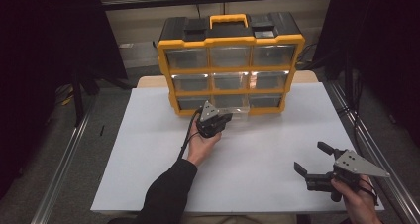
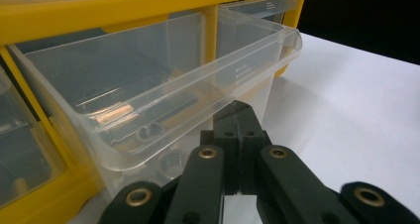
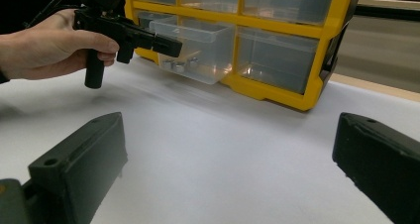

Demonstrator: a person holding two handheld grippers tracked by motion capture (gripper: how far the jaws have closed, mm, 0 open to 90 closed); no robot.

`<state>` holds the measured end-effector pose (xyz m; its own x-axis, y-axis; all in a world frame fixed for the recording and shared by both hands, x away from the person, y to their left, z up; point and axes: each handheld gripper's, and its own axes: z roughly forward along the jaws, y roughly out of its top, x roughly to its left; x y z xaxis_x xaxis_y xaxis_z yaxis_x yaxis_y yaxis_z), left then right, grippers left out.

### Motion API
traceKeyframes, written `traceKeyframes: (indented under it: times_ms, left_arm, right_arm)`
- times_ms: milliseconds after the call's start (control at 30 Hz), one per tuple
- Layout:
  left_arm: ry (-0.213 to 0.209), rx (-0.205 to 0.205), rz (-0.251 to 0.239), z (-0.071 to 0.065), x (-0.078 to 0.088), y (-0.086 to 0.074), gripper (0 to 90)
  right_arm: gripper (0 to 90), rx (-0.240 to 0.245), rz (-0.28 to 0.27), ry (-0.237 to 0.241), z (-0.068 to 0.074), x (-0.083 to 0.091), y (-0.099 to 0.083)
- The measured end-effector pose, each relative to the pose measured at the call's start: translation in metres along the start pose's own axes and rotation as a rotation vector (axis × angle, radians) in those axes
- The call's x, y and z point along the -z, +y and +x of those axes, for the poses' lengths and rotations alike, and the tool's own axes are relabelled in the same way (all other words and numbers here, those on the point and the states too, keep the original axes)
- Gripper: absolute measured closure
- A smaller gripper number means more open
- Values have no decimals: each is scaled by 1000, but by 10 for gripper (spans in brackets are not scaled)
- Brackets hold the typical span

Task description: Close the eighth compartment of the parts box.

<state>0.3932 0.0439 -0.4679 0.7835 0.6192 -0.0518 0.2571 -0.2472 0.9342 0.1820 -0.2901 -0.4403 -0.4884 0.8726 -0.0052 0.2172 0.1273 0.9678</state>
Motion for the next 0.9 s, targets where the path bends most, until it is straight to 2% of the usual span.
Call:
traceKeyframes:
  times_ms: [67,133,167,200,233,267,367,533,600,633,700,833,867,900]
  left_arm:
    - [29,-8,3,0,-1,1,900]
    - [15,0,-4,3,-2,3,900]
    - [7,-11,-5,4,-3,3,900]
    - [26,-1,1,4,-3,4,900]
    - [14,-6,-3,5,-4,5,900]
    - [50,-9,6,5,-5,6,900]
    - [31,6,-4,9,-7,7,900]
    - [51,10,-2,11,-9,7,900]
    - [80,5,3,11,-10,8,900]
    - [54,5,-2,14,-11,8,900]
    - [81,9,4,15,-12,9,900]
    - [72,14,-5,21,-16,11,900]
    - [92,15,6,21,-17,12,900]
    - [90,18,4,22,-19,13,900]
  right_arm:
    - [1,-2,0,1,0,0,0]
    - [1,-1,0,2,0,0,0]
    - [1,0,0,1,0,0,0]
    - [1,1,0,0,0,0,0]
    - [1,0,-1,2,0,0,0]
    - [1,-1,-1,3,0,0,0]
    - [1,3,-4,4,0,0,0]
    - [1,4,-7,3,0,1,0]
    - [1,3,-6,2,0,1,0]
    - [1,4,-7,2,0,1,0]
    - [1,5,-7,2,0,1,0]
    - [1,2,-7,1,0,1,0]
    - [1,2,-5,0,0,1,0]
    - [1,1,-7,2,0,1,0]
